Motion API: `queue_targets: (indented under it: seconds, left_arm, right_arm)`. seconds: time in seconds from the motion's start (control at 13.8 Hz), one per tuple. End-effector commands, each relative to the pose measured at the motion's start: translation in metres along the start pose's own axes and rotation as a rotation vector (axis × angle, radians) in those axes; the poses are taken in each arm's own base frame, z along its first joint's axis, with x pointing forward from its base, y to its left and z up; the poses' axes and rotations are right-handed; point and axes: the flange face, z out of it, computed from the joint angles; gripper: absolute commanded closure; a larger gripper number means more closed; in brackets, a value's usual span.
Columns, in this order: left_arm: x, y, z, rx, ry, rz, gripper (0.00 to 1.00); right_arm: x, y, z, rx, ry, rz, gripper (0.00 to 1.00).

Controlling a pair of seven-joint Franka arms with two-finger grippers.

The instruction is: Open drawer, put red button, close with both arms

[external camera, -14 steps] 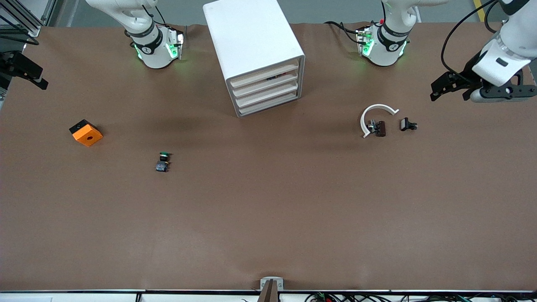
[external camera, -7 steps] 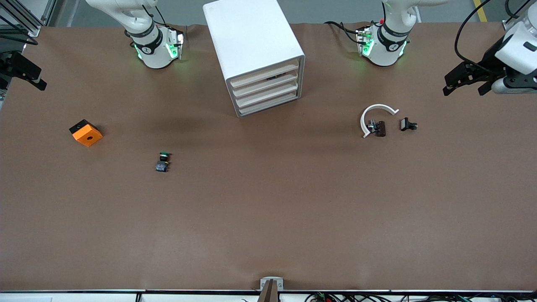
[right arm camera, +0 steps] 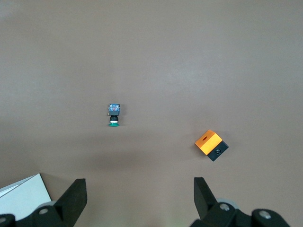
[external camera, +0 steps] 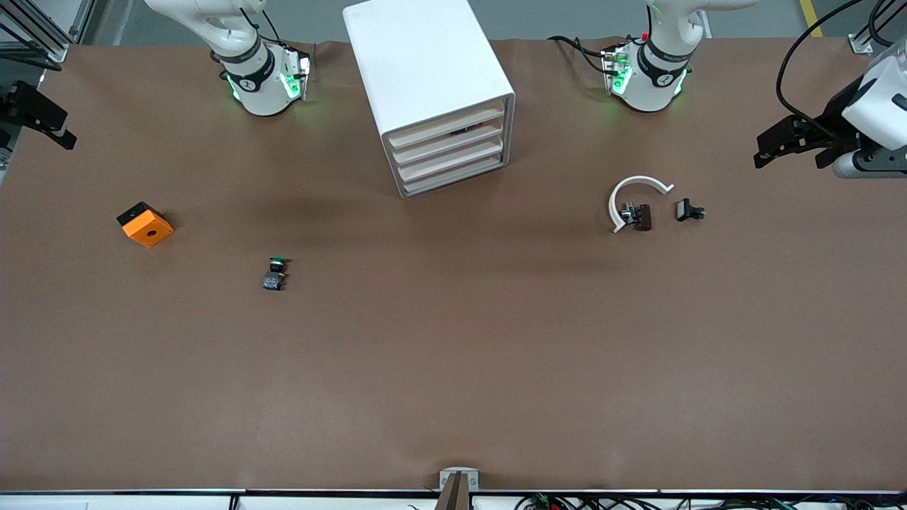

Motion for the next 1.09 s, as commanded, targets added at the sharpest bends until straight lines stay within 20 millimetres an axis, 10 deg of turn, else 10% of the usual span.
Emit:
queue_targets:
  seconds: [0.0, 1.01]
  left_arm:
    - [-0.0052, -0.0016, -0.0106, 0.023, -0.006, 0.021, 0.00]
    - [-0.0083, 0.0009, -0.0119, 0.016, -0.018, -0.009, 0.00]
  right_arm:
    - [-0.0052, -0.0037, -0.0064, -0.005, 0.019, -0.014, 0.00]
    - [0.0002, -0.0029, -0.0072, -0.003, 0.054, -0.010, 0.00]
